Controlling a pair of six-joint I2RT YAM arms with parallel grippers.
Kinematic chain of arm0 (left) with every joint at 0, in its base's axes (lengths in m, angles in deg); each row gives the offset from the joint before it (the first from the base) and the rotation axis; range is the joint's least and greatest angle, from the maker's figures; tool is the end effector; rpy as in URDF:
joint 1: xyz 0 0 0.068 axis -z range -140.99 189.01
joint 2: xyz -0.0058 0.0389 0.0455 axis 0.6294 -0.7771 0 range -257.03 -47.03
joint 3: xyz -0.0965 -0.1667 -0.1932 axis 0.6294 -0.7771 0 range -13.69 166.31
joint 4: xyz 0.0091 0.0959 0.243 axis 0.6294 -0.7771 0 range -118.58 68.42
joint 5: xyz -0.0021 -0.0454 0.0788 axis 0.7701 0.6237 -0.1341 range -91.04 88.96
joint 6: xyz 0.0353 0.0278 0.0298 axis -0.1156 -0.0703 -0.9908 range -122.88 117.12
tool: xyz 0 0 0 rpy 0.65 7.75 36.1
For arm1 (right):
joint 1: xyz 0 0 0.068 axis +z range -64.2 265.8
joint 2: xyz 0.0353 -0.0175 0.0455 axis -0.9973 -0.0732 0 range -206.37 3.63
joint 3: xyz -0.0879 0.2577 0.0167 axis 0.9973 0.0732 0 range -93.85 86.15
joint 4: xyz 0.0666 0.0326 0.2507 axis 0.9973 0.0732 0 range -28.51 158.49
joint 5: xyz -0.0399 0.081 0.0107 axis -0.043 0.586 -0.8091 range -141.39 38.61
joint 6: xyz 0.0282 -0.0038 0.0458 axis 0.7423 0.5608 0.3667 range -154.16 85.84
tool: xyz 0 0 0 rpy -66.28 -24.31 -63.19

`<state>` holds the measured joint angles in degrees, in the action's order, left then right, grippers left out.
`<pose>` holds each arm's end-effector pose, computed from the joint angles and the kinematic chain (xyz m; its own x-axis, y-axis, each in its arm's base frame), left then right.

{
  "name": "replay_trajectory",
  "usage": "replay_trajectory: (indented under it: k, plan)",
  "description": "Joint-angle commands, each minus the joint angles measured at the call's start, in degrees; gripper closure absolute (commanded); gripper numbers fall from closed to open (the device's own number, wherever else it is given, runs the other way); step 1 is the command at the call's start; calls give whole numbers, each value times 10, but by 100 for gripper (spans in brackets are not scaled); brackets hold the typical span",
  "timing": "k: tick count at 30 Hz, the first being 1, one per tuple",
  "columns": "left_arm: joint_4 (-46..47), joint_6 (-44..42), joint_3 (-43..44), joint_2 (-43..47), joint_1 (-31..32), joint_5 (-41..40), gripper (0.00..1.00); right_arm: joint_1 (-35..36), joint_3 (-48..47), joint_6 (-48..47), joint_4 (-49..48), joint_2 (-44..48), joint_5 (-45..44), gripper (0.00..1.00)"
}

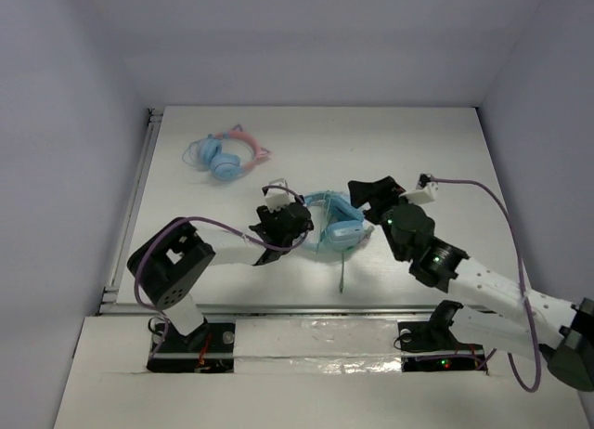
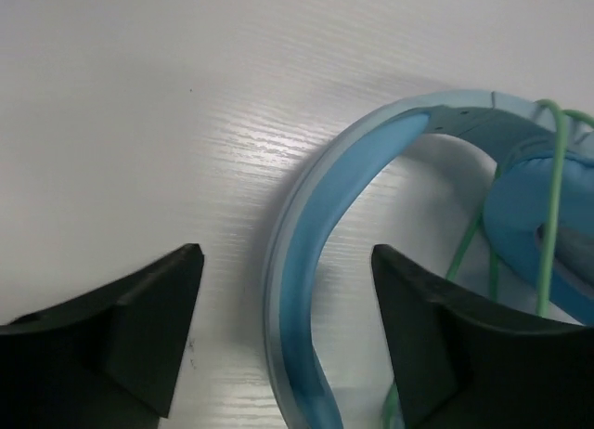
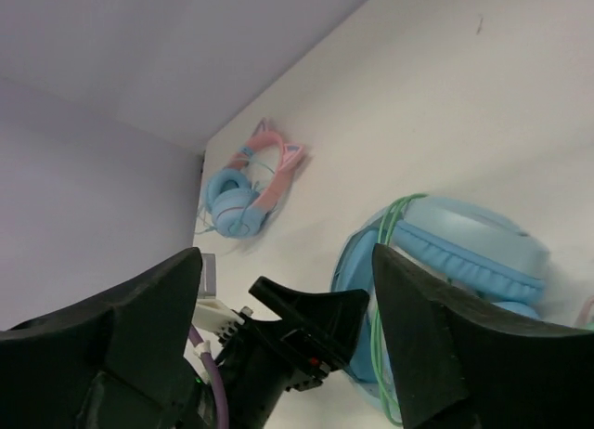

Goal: Wrap the headphones

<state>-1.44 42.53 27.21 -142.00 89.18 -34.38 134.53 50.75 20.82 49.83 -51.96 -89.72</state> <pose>0.2207 -0.2342 0.1555 -0.5000 -0.3294 -0.8010 -0.0092 0.9268 -0.3754 0.1632 0.1526 0.2880 -0.2076 0.7374 -0.6428 -0.0262 0.6527 0.7572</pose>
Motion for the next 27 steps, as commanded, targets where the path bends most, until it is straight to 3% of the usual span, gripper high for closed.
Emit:
replay_trajectory:
  k: [1, 2, 5, 6, 10, 17, 21, 27]
  plan:
    - [13, -26, 7, 78, -3, -13, 27, -2, -20, -78, 84, 80, -47, 19]
    - [-2, -30, 8, 112, -3, -15, 17, -2, -27, -98, 101, 120, -49, 12]
    - [-26, -52, 8, 198, -3, -17, 6, -2, -61, -137, 169, 173, -59, 9]
    - [-33, -59, 6, 220, -3, -17, 6, -2, -82, -150, 197, 203, -61, 0]
    - [-68, -94, 1, 344, -3, -9, 1, -2, -128, -183, 260, 275, -74, 0]
    - [-171, -129, 20, 495, -3, 23, 1, -2, -166, -203, 322, 374, -76, 0]
    - [-190, -134, 25, 533, -3, 37, 1, -2, -147, -204, 316, 399, -82, 0]
    - [-191, -137, 26, 543, -3, 41, 1, -2, -164, -210, 323, 364, -62, 0]
